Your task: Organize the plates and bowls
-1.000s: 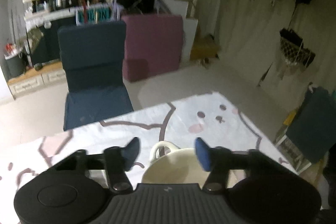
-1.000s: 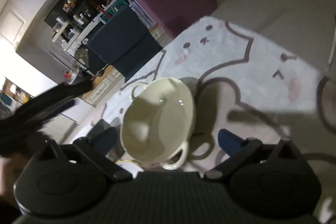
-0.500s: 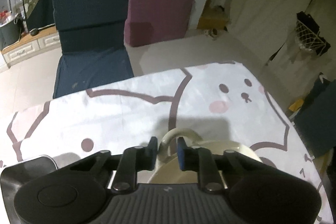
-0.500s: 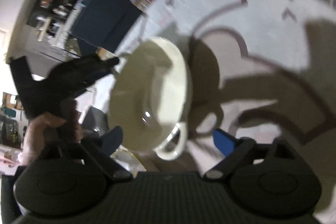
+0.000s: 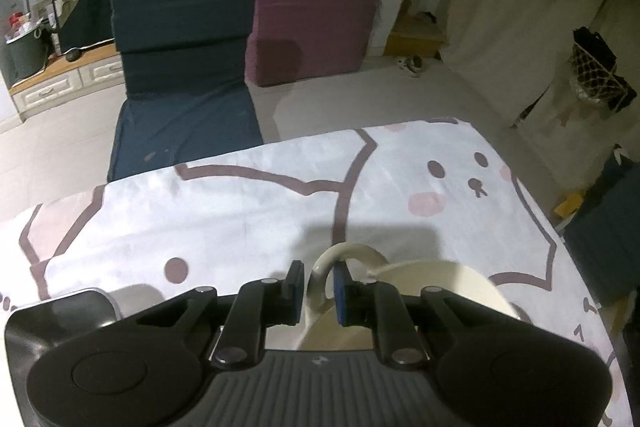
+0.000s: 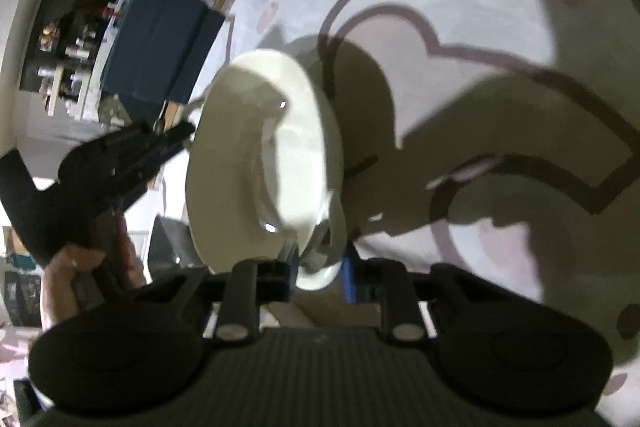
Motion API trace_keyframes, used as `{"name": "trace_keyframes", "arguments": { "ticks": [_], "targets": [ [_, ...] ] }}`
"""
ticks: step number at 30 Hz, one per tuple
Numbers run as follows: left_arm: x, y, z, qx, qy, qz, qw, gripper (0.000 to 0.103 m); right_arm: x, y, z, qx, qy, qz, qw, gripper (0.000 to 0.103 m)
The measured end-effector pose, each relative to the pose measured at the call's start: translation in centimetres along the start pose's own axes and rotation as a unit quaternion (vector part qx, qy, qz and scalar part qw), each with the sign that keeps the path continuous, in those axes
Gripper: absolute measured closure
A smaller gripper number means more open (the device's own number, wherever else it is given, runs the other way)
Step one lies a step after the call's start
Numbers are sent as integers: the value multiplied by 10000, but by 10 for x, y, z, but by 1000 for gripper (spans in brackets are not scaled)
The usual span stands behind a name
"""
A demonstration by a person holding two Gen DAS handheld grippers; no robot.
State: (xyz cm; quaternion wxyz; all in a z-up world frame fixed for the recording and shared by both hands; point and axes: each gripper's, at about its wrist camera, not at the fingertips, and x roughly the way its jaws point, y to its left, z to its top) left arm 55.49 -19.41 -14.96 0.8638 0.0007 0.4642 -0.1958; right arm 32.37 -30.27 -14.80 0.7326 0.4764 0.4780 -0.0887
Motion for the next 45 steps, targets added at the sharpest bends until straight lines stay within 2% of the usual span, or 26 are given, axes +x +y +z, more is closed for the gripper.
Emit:
{"name": "trace_keyframes", "arguments": {
  "ticks": [6,7,9,11,14,19,21,24,28,34,36,37,38,40,41,43,45],
  "targets": [
    [-2,14,-9,-190,127,-90,9997,86,-20,-7,28,-10,-857,-79,9963,86],
    [-2,15,-12,-237,123,-152,9995,86,-21,-9,34,24,-1015,-114,9948,94],
    [-5,14,-16,-291,95,-226,9993,91,-22,-16,46,55,-1263,-275,9916,94],
    [-7,13,-19,-311,65,-204,9993,92,-19,-18,56,4,-1419,-232,9896,94],
    [-9,14,-22,-375,53,-234,9990,92,-13,-6,61,-412,-1604,-433,9852,93],
    [-16,14,-31,-463,3,-149,9988,91,-7,-10,72,-443,-1687,-272,9843,92],
    [-18,16,-35,-508,-34,-161,9986,91,-8,-9,75,-615,-1617,-247,9846,91],
    [-24,17,-43,-527,-80,-167,9984,91,-18,-20,79,-391,-1450,-37,9887,91],
    [-35,17,-56,-511,2,-192,9985,91,-20,-19,78,-423,-1404,-35,9892,89],
    [-44,33,-67,-1039,254,-365,9936,90,-20,-16,78,-453,-1388,-22,9893,86],
    [-45,37,-67,-1155,313,-313,9923,79,-19,-13,80,-514,-1360,-26,9894,85],
    [-45,39,-68,-1240,324,-327,9912,79,-21,-12,81,-559,-1349,-16,9893,81],
    [-46,43,-69,-1337,313,-392,9898,79,-23,-12,83,-633,-1319,34,9892,77],
    [-49,49,-69,-1506,287,-506,9869,77,-27,-11,89,-811,-1297,175,9881,63],
    [-52,52,-69,-1560,256,-547,9859,73,-29,-10,92,-902,-1294,165,9874,59],
    [-58,55,-68,-1609,153,-642,9848,57,-31,-9,96,-1092,-1249,73,9861,55],
    [-63,57,-68,-1698,-67,-666,9832,18,-27,-7,100,-1251,-1119,22,9858,53]
  ]
}}
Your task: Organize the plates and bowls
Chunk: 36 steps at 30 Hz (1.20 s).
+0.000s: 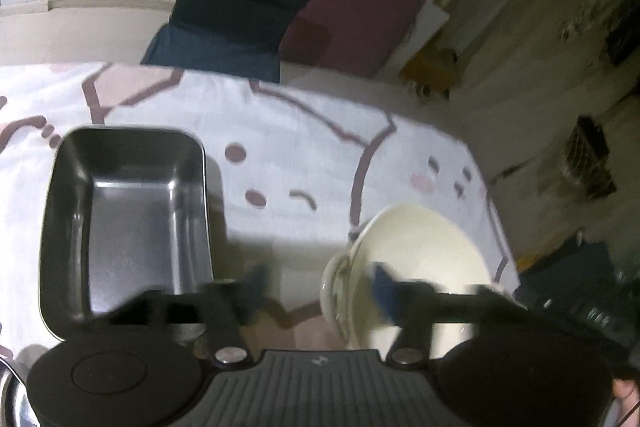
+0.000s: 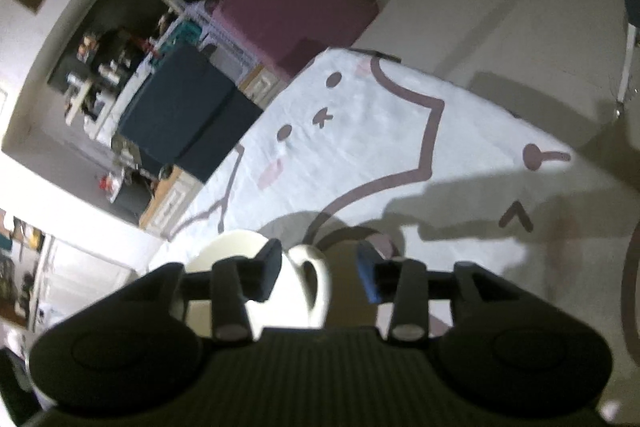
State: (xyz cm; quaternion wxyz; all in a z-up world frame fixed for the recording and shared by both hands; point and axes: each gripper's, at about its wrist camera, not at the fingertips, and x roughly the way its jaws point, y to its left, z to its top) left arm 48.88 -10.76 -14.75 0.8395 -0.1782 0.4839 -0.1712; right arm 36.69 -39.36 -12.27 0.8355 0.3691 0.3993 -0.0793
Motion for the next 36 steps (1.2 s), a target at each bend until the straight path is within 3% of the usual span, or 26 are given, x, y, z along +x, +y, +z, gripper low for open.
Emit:
{"name": "trace_keyframes", "arguments": {
  "ticks": [2,10,11,14,20,26,28,33,36],
  "targets": [
    [-4,-2,1,27,-184,44,9998,9,6,4,1,-274,165,32,9995,49],
    [3,-15,0,678,-73,257,9973,2,26,36,-13,-1486,540,-223,9872,53],
    [5,-16,-1,743,-66,262,9969,1,27,37,-14,-1537,549,-227,9863,55],
    [10,-19,-4,838,-40,296,9960,0,32,33,-15,-1650,542,-343,9842,73],
    [21,-29,-5,1050,8,324,9939,0,33,29,-16,-1656,541,-346,9841,75],
    [32,-39,-6,1212,196,127,9924,0,29,24,-10,-1415,609,-471,9869,75],
    [34,-41,-7,1160,262,-12,9929,3,27,19,-7,-1328,567,-530,9881,75],
    [46,-50,-11,1245,637,-100,9901,40,23,13,-3,-1332,623,-525,9877,75],
    [52,-51,-12,1203,750,-35,9899,52,23,14,-1,-1371,670,-526,9869,74]
  ]
}}
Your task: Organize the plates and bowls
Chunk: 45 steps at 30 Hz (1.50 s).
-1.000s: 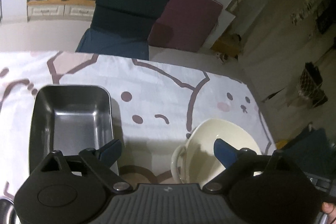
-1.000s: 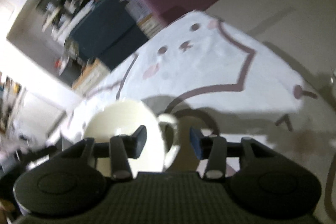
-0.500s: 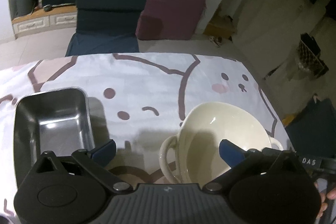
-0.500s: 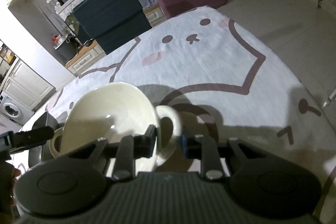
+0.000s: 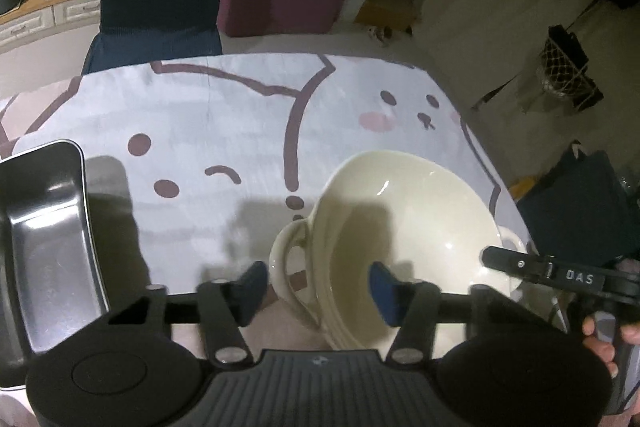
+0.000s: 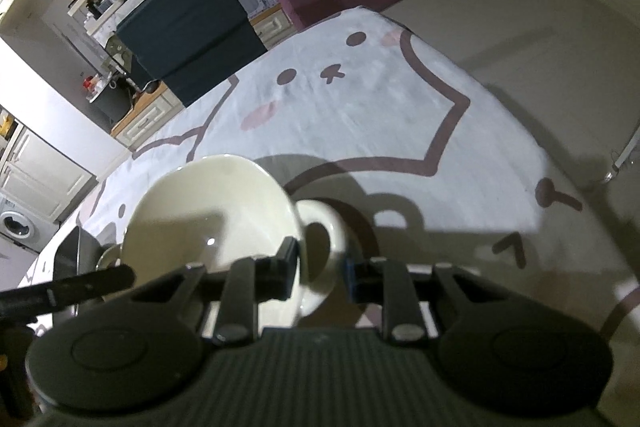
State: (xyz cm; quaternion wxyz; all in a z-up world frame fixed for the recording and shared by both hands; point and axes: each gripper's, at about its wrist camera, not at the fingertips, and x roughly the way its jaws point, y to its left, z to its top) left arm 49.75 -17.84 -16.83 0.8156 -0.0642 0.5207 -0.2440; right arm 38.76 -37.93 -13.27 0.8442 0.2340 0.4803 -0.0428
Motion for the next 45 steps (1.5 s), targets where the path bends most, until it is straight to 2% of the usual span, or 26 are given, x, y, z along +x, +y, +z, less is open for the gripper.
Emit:
{"name": "trace_keyframes", "arguments": {
  "ticks": [8,21,28,38,45],
  "targets": [
    [9,10,2,-336,0,126,9994,80,-1,-2,1,-224,61,126,9997,74],
    [10,15,4,-347,15,6,9994,81,3,-7,2,-303,159,326,9989,76],
    [13,15,7,-271,63,-37,9996,81,-2,-9,7,-422,414,457,9972,76],
    [17,12,13,66,280,-22,9996,80,-2,-1,7,-494,425,304,9974,76],
    [22,14,12,58,398,-157,9991,80,-1,1,6,-529,406,274,9974,76]
  ]
}}
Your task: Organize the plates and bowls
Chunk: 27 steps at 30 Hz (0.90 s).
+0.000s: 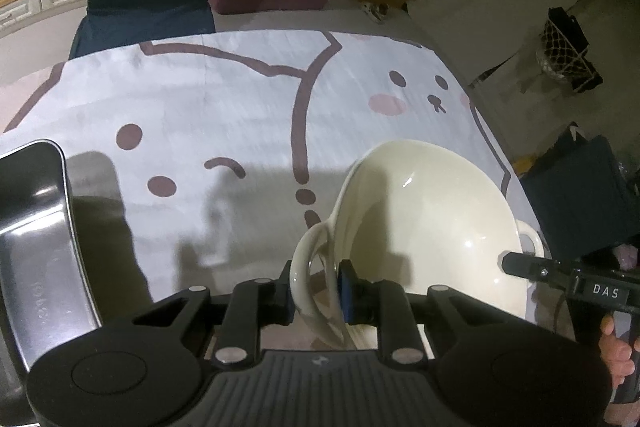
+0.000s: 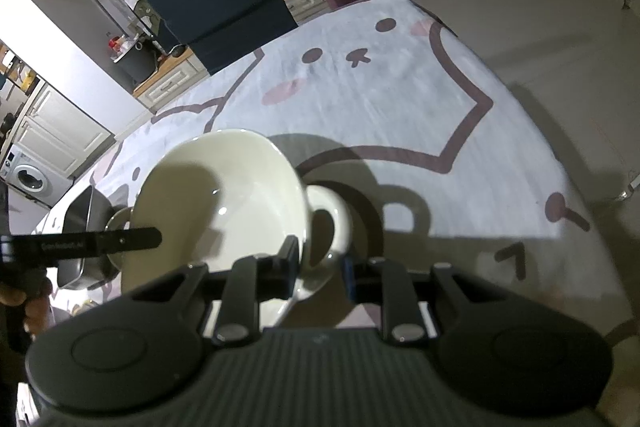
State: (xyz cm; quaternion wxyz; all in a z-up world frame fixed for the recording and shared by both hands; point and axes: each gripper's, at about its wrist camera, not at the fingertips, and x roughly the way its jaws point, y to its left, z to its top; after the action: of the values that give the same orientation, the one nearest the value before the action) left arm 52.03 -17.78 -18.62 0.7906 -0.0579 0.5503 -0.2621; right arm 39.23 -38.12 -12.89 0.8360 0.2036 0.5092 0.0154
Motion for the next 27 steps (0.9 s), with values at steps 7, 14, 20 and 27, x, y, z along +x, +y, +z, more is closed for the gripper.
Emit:
{"name": "trace_keyframes", "arguments": {
  "ticks": [7,14,20,27],
  "targets": [
    [-2,-2,-6,44,-212,56,9997,81,-1,1,-1,-40,-4,-36,10000,76],
    [-5,-4,-14,-60,-365,89,9993,81,-4,9,-4,-162,-51,-211,9996,76],
    [-15,-11,-20,-70,-430,108,9990,81,-10,11,-7,-171,-60,-216,9996,76],
    [-43,-26,-28,-114,-639,88,9979,82,-33,16,-11,-258,-287,-200,9991,76]
  ]
}}
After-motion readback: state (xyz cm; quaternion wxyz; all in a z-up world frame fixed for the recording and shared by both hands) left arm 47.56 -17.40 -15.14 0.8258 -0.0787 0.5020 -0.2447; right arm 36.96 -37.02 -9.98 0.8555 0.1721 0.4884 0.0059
